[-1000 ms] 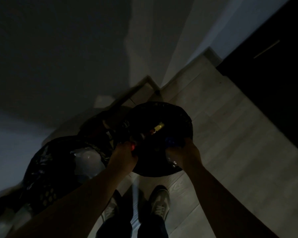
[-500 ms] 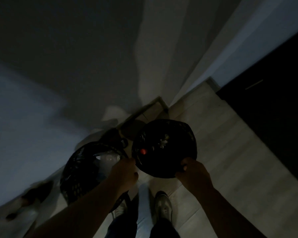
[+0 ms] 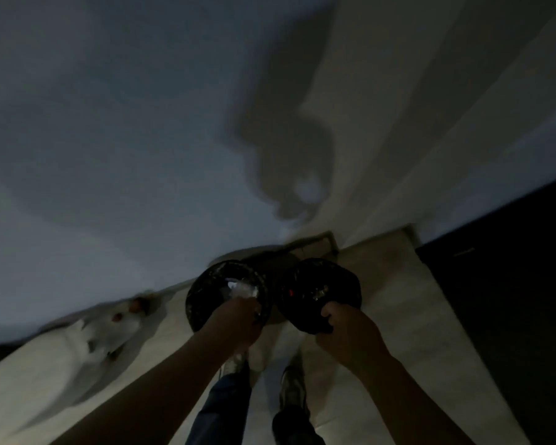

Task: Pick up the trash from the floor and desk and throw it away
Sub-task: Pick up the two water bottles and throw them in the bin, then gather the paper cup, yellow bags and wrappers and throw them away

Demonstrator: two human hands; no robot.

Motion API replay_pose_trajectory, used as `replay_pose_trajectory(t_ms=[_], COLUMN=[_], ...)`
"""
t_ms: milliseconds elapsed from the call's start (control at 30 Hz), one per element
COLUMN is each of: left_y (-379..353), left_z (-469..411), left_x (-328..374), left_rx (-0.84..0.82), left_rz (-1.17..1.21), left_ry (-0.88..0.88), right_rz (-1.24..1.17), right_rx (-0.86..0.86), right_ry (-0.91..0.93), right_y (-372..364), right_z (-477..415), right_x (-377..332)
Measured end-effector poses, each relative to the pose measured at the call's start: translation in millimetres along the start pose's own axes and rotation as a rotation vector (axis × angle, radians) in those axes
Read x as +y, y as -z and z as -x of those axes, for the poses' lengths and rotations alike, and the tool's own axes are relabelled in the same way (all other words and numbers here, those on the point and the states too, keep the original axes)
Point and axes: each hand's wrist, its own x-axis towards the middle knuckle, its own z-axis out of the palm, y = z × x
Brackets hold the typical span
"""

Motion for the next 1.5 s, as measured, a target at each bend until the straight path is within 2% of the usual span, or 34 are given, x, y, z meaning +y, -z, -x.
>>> replay_pose_trajectory(t_ms=[100, 267, 533, 833, 1167, 1500], left_y=[7.7, 24.4, 15.3, -52.3, -160.5, -229.1], left_z=[51.0, 142.3, 294.6, 482.9, 696.2, 812.4], left_x=[5.4, 5.0, -29.2, -88.5, -146.3, -200.9], left_rx=[-0.003, 0.152, 0.407, 0.656, 0.869, 1.114], left_rz=[0.131, 0.191, 0.440, 0.630, 0.694, 0.839], left_ry=[0.089, 0.210, 0.500, 0.786, 1.024, 1.223], right_rz=[0.046, 0.208, 0.418, 0.586, 0.674, 0.803], right_rx=[0.011, -0.030, -0.138, -0.291, -0.433, -0.541], right_ry=[0.122, 0.342, 0.674, 1.010, 1.253, 1.482], right_y=[24.9, 50.2, 24.9, -104.1, -285.8, -412.5], right_z=[36.5, 87.3, 158.1, 286.1, 448.3, 548.4], right_x=[-24.0, -80.0, -192.5, -307.3, -371.2, -442.5])
